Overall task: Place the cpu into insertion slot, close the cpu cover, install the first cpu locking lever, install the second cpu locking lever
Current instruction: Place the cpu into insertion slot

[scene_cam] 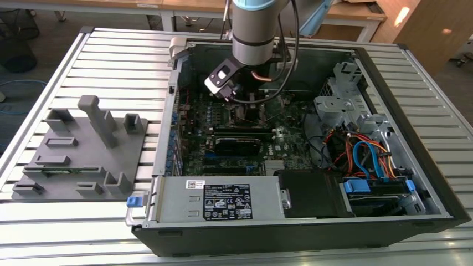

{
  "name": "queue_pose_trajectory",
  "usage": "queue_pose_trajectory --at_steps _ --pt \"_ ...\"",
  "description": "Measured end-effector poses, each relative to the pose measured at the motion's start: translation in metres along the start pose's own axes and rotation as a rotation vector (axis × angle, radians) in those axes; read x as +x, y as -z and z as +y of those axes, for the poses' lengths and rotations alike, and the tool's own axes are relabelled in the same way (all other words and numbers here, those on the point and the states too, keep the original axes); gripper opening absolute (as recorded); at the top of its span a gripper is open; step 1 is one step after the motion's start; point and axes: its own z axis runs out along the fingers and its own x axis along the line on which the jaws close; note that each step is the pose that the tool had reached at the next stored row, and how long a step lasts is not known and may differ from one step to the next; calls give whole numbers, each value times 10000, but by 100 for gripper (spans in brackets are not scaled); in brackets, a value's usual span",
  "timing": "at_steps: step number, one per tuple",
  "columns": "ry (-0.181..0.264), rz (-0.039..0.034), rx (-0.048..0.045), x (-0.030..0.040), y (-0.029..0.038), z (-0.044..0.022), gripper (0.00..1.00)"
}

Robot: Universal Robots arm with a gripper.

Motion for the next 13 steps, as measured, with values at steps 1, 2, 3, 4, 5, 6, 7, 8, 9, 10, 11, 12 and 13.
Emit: queue_pose_trajectory --at_steps 1,2,3,4,5,6,7,8,9,10,11,12,13 --pt "-29 -2 -1 0 -4 0 54" --pt "-56 -3 -2 0 -8 -1 54" --pt "-82 -6 -2 0 -12 -1 54" --pt "-101 -7 -2 1 -15 -1 54" --pt "-117 -8 -3 1 -18 -1 54" --pt "-129 -9 -3 2 -22 -1 54" --pt "-135 -10 -3 3 -24 -2 54" --pt "-138 -10 -3 5 -28 -2 54" --pt "-141 -10 -3 6 -31 -2 54" --pt "-143 -9 -4 8 -35 -2 54" --pt "-144 -9 -4 9 -38 -3 54" --pt "-145 -10 -4 11 -42 -3 54" --pt "-147 -11 -3 13 -45 -3 54"
